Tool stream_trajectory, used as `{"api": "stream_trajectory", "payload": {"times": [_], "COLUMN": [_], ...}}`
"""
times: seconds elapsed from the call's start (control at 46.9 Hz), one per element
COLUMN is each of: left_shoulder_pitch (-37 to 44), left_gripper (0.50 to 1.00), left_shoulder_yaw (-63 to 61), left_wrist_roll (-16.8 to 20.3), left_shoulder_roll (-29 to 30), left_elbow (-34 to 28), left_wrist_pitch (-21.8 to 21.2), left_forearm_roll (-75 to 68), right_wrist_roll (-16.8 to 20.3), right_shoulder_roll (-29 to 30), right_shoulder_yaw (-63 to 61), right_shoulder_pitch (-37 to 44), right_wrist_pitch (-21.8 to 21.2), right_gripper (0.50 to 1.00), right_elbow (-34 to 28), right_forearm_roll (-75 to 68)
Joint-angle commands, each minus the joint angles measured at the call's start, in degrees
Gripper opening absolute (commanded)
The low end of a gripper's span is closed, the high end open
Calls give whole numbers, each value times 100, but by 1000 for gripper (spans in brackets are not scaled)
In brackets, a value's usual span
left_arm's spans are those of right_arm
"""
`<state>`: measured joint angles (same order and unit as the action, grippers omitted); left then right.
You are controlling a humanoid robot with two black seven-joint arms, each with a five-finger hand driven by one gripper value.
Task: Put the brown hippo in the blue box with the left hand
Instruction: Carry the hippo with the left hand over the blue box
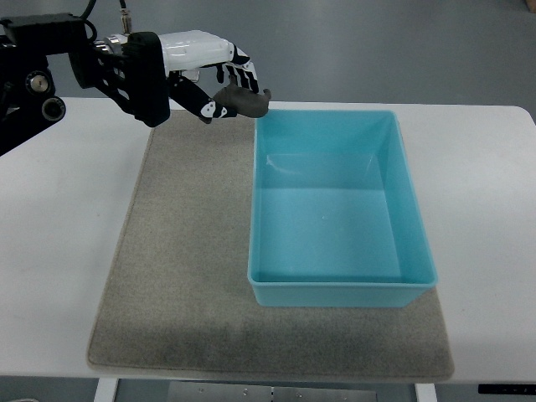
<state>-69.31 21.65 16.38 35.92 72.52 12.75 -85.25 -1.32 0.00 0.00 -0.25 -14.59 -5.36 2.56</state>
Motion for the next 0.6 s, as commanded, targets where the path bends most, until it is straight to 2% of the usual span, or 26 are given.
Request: {"api": "stream_trajectory", "payload": {"times": [0.0, 0.213, 0.384, 0.576], "left_shoulder_pitch": [6, -56, -91, -65], "left_gripper": [500, 500, 500, 500], "left_shoulder_yaw": [-21, -74, -91, -214], "left_wrist_roll": [-55, -108, -293, -310], "left_shoulder_roll": [-357, -1051, -1438, -1720], "left_elbow": [-27, -106, -369, -572], "left_wrist_pitch": [0, 0, 0, -18], "left_forearm_roll": [9, -17, -70, -105], "right_wrist_roll": [0, 0, 0, 0], "right_shoulder_roll": [0, 0, 0, 0], "right_shoulder_yaw": [0, 0, 0, 0], "right_shoulder_pitch": [-1, -1, -1, -1], "right_wrist_pitch": [0, 0, 0, 0], "right_gripper": [936, 936, 936, 936], "right_elbow": [0, 0, 0, 0], "right_forearm_roll": [7, 7, -2, -1]}}
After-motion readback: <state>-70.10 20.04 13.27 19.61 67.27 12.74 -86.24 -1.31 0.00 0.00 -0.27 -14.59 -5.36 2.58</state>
